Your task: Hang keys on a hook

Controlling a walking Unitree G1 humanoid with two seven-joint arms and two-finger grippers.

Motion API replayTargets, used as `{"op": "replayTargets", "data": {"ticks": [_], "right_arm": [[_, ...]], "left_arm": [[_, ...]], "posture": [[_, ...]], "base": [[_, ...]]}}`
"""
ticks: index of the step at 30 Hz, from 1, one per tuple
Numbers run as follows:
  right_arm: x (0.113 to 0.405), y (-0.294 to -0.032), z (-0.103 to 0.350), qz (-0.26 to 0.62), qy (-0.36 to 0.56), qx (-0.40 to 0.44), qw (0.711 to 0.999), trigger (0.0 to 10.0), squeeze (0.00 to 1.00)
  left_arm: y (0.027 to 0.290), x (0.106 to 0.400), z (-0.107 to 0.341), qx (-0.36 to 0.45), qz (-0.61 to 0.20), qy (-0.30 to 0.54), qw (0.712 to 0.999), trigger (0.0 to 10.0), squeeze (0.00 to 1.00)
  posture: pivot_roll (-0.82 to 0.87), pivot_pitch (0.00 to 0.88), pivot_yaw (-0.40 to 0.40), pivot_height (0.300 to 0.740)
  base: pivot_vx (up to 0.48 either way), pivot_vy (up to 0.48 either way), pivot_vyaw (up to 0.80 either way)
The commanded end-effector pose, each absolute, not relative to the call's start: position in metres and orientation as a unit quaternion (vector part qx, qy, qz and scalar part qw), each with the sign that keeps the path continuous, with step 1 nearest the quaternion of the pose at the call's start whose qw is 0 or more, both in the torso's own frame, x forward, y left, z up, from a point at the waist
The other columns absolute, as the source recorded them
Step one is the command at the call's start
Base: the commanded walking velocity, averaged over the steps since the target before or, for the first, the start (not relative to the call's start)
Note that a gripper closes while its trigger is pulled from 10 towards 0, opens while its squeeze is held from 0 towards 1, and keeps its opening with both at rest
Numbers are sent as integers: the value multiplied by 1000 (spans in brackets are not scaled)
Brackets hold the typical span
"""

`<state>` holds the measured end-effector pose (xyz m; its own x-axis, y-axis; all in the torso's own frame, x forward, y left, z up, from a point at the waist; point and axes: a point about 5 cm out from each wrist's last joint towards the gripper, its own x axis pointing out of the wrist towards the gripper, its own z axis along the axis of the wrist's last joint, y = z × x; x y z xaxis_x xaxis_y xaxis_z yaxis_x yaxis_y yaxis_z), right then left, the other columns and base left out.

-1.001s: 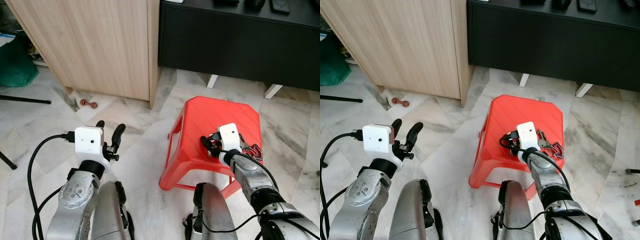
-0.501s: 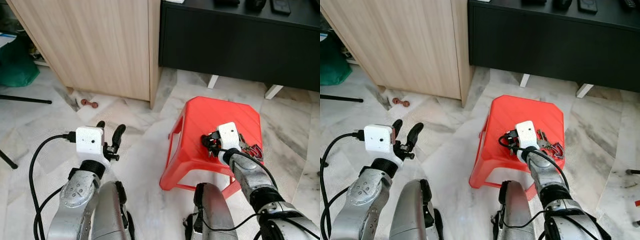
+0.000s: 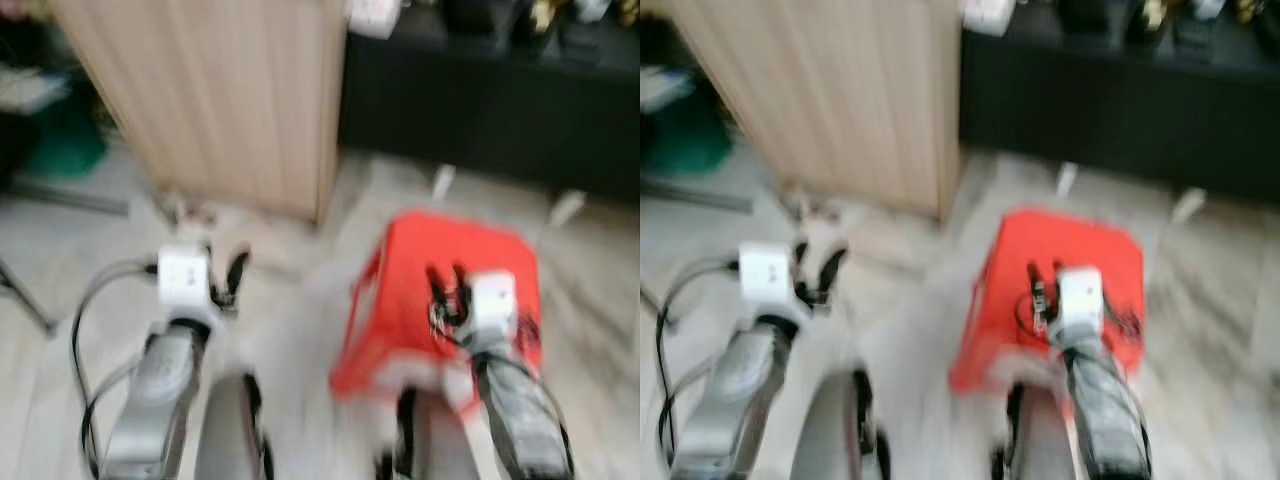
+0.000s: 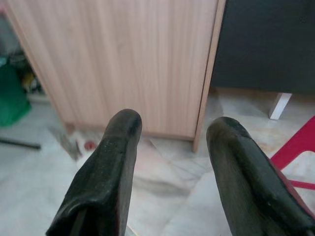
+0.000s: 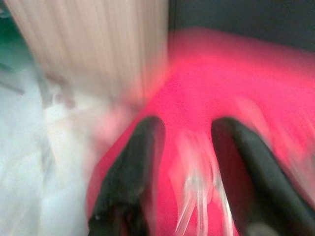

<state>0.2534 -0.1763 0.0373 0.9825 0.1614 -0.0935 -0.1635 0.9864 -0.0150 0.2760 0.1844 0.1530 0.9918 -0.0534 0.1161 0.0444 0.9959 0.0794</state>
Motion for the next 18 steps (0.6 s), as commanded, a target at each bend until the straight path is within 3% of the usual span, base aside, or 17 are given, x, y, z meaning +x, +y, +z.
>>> {"op": "replayTargets", "data": {"ticks": [1, 8, 18], "right_arm": [[277, -178, 66, 69, -19, -11, 997, 10000, 0], [291, -170, 86, 71, -41, -5, 997, 10000, 0], [298, -174, 60, 65, 68, -26, 995, 10000, 0]], "left_arm": [[178, 281, 148, 38, -37, -57, 997, 10000, 0], [179, 293, 146, 36, -34, -66, 997, 10000, 0], [180, 297, 146, 39, -34, -80, 995, 10000, 0]], "posture": [[0, 62, -39, 568], [7, 0, -41, 568], [14, 0, -46, 568]], "base": [[0, 0, 0], [0, 0, 0], [0, 0, 0]]}}
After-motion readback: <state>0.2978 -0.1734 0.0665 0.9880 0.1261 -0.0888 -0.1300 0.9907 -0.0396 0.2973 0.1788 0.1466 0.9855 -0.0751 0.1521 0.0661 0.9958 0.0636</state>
